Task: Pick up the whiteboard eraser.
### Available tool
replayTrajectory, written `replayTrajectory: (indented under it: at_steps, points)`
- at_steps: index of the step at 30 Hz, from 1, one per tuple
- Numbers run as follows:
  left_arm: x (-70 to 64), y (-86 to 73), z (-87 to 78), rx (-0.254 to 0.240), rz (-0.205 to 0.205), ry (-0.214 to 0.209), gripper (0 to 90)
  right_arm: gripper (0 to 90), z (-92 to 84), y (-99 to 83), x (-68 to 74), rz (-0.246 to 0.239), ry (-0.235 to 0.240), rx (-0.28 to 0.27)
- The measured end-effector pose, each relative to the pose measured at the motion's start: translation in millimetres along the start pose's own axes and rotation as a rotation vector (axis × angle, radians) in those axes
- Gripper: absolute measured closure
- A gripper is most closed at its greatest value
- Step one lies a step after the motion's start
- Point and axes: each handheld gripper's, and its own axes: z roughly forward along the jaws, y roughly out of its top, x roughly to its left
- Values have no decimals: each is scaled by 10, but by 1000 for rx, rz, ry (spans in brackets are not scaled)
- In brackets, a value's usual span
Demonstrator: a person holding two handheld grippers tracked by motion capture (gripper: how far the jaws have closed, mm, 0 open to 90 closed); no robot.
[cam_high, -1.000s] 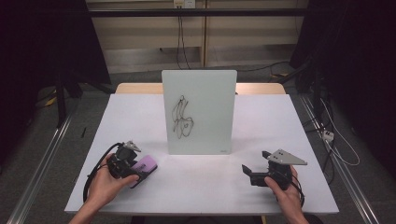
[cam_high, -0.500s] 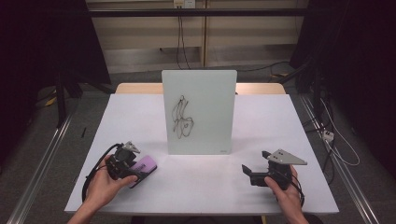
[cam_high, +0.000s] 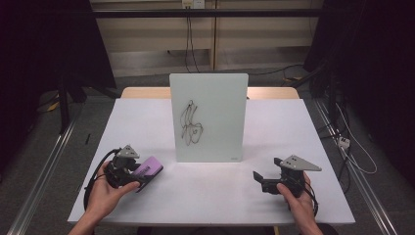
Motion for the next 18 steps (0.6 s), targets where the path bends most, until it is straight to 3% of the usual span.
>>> replayTrajectory:
  at_steps: [4,10,12,15,18]
  points:
    - [-16,-19,-74,-60,-8,11,411,60,-2,-1,-1,-3,0,-1]
    - [-5,-45,-118,-146,-34,-5,411,61,-15,0,-2,-3,5,-3]
    - [-14,-55,-119,-148,-40,5,411,61,-13,1,-1,-17,4,-3]
    - [-9,-79,-123,-158,-66,-30,411,61,-20,0,21,-25,11,2]
    - [-28,-95,-140,-184,-75,-15,411,60,-26,-2,34,-25,19,-3]
